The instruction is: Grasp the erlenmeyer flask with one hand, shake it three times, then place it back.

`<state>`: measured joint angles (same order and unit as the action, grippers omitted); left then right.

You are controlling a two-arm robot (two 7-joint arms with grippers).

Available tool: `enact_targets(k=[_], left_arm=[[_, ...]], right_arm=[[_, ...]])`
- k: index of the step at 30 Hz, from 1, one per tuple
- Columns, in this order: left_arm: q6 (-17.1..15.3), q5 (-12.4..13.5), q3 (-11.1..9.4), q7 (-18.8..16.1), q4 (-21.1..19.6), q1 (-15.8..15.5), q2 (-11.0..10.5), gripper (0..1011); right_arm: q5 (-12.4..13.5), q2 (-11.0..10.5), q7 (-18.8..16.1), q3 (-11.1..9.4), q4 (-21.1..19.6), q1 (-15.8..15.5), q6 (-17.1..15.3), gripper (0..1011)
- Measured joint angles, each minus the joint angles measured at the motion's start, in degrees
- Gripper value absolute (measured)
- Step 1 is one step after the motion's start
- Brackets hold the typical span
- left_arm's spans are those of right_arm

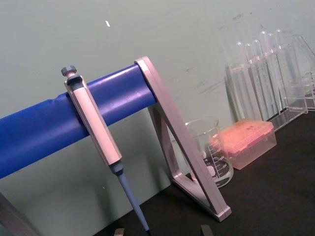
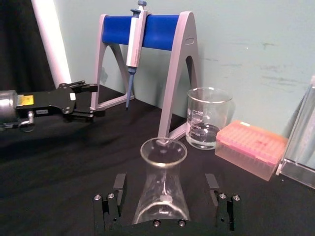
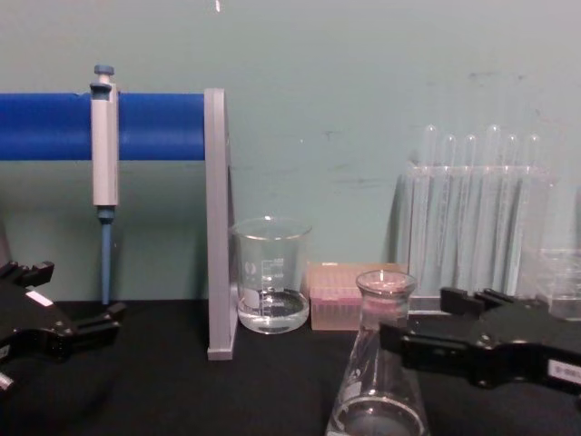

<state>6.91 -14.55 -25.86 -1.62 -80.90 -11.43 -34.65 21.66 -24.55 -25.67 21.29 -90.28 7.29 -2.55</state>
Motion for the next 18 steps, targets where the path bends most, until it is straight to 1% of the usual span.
enact_targets(k=[1, 5, 7, 8, 10, 13, 14, 17, 18], left_arm=[[0.00, 0.00, 0.00, 0.00, 0.00, 0.00, 0.00, 1001], [0.00, 0.00, 0.00, 0.00, 0.00, 0.00, 0.00, 1001], [0.00, 0.00, 0.00, 0.00, 0.00, 0.00, 0.00, 1001], [0.00, 0.00, 0.00, 0.00, 0.00, 0.00, 0.00, 1001], [0.00, 0.00, 0.00, 0.00, 0.00, 0.00, 0.00, 1001], [0.00, 0.00, 0.00, 0.00, 0.00, 0.00, 0.00, 1001], [0.00, 0.00, 0.00, 0.00, 0.00, 0.00, 0.00, 1001], [0.00, 0.00, 0.00, 0.00, 0.00, 0.00, 0.00, 1001], [0.00, 0.00, 0.00, 0.00, 0.00, 0.00, 0.00, 1001]], right_arm=[[0.44, -0.69, -0.24, -0.29, -0.58, -0.56, -0.10, 1000], [1.02, -1.78, -0.09, -0.98, -1.57, -1.58, -0.09, 1000], [1.05, -1.93, 0.42, -1.28, -1.79, -1.85, 0.05, 1000], [1.01, -1.90, 1.23, -1.61, -1.94, -2.07, 0.22, 1000], [0.84, -1.69, 2.42, -2.01, -1.99, -2.26, 0.35, 1000], [-0.09, -0.95, 5.28, -2.93, -2.04, -2.62, 0.19, 1000], [-0.76, -0.33, 6.92, -3.51, -2.03, -2.78, 0.03, 1000], [-2.08, 0.74, 9.50, -4.25, -1.77, -2.95, -0.12, 1000], [-2.89, 1.49, 11.06, -4.69, -1.50, -3.02, -0.11, 1000]])
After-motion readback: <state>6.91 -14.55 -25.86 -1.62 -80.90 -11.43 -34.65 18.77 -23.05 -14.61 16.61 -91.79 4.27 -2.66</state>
